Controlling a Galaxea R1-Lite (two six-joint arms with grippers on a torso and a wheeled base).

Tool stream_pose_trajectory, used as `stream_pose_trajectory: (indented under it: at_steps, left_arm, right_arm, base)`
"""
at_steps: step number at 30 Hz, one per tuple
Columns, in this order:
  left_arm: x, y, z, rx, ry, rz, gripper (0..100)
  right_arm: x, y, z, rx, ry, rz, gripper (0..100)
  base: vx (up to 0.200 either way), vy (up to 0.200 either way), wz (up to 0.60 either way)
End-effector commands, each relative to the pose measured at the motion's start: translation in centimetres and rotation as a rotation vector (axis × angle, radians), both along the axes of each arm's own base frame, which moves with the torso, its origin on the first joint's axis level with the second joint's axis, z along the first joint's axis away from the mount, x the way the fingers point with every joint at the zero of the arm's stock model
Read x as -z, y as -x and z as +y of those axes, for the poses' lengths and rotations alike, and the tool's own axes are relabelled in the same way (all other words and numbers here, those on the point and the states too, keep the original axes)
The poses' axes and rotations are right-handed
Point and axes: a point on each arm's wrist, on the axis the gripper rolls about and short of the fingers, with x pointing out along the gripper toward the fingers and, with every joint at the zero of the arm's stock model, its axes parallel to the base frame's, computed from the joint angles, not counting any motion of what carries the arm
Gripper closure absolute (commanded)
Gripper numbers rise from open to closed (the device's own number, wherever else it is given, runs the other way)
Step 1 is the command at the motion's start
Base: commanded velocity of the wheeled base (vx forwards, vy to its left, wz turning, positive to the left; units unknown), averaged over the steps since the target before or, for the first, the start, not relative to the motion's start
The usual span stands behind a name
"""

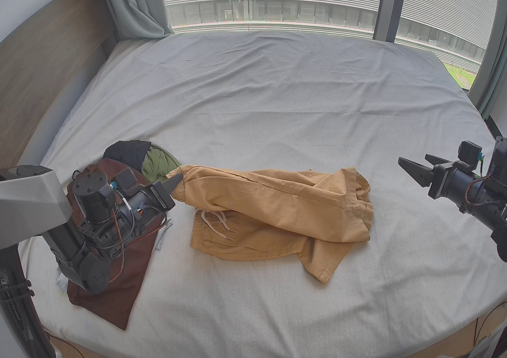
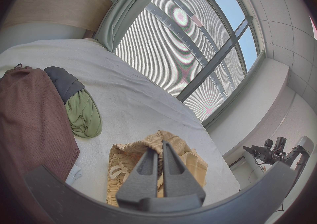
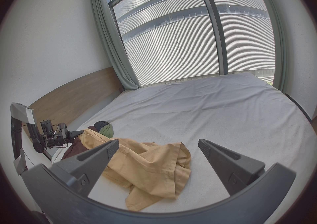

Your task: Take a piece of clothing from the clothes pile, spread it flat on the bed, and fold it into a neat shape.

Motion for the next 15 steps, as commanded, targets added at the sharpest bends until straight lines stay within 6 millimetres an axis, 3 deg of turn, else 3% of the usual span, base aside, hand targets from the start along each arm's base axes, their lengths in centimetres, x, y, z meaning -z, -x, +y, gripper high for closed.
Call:
stream_pose_trajectory:
  at_steps: [1, 15]
  left_arm:
    - [0.1, 0.1, 0.0, 0.001, 0.000, 0.003, 100]
    - [0.5, -0.1, 0.0, -0.002, -0.003, 0.014, 100]
  right_arm:
    - [1.5, -2.0, 0.5, -0.022, -0.004, 0.040, 0]
    - [5.8, -6.1, 1.8, -0.061, -0.080, 0.170, 0]
  base:
    - [0.000, 0.000, 0.00]
    - [0.000, 0.000, 0.00]
